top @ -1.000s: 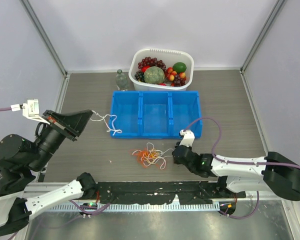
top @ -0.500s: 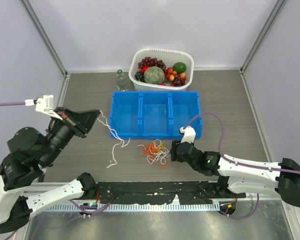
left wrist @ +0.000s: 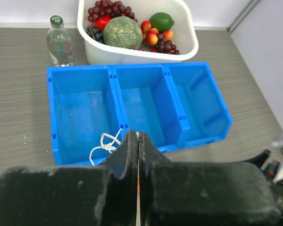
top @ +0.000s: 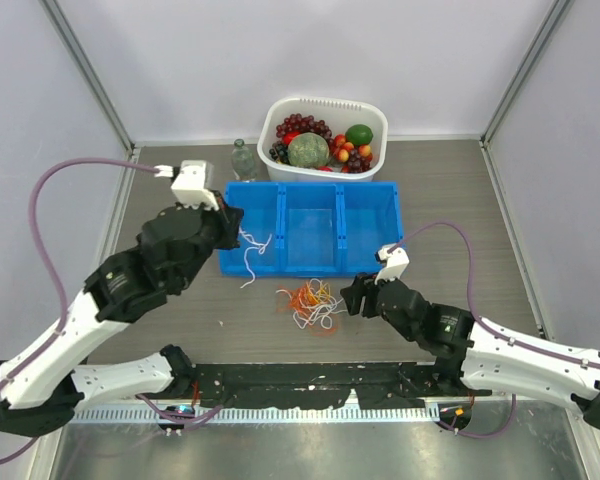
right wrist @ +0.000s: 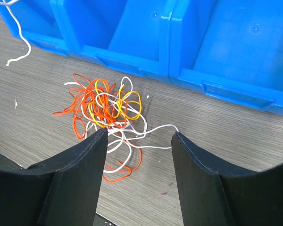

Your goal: Untangle the cables

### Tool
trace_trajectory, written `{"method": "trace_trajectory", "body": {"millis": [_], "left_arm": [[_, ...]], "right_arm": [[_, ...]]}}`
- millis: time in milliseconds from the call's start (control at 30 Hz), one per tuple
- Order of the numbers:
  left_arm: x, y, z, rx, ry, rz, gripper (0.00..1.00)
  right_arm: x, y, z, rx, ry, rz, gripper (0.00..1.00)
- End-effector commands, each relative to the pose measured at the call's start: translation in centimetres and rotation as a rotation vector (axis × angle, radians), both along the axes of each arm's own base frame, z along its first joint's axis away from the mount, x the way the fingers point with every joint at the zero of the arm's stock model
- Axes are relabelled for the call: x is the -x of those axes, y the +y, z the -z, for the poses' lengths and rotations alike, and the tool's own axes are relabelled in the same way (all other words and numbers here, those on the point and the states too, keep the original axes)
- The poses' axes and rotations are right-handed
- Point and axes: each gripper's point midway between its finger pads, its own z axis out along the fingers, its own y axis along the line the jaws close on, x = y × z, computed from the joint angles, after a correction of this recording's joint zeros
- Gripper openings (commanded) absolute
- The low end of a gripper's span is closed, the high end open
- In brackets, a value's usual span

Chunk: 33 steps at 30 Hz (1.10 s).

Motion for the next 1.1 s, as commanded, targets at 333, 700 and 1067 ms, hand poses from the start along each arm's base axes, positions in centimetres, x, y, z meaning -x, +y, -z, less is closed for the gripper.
{"method": "trace_trajectory", "body": {"millis": [333,700,1067], "left_arm": [[-7.5,-1.7,-1.5,0.033,-0.065,-0.07,0.0],[-11.1,-0.4,0.9,0.022,-0.006,-0.097,0.0],[-10.4,1.5,9.2,-0.04,0.211,-0.158,0.7]], "right_arm": [[0.0,-1.5,-1.1,-0.023,-0.033,0.034,0.6],[-0.2,-1.4,-1.5,-0.022,-0.036,0.041,0.6],[-0.8,-0.2,-1.3,0.003,-0.043,0.026,0.6]]}}
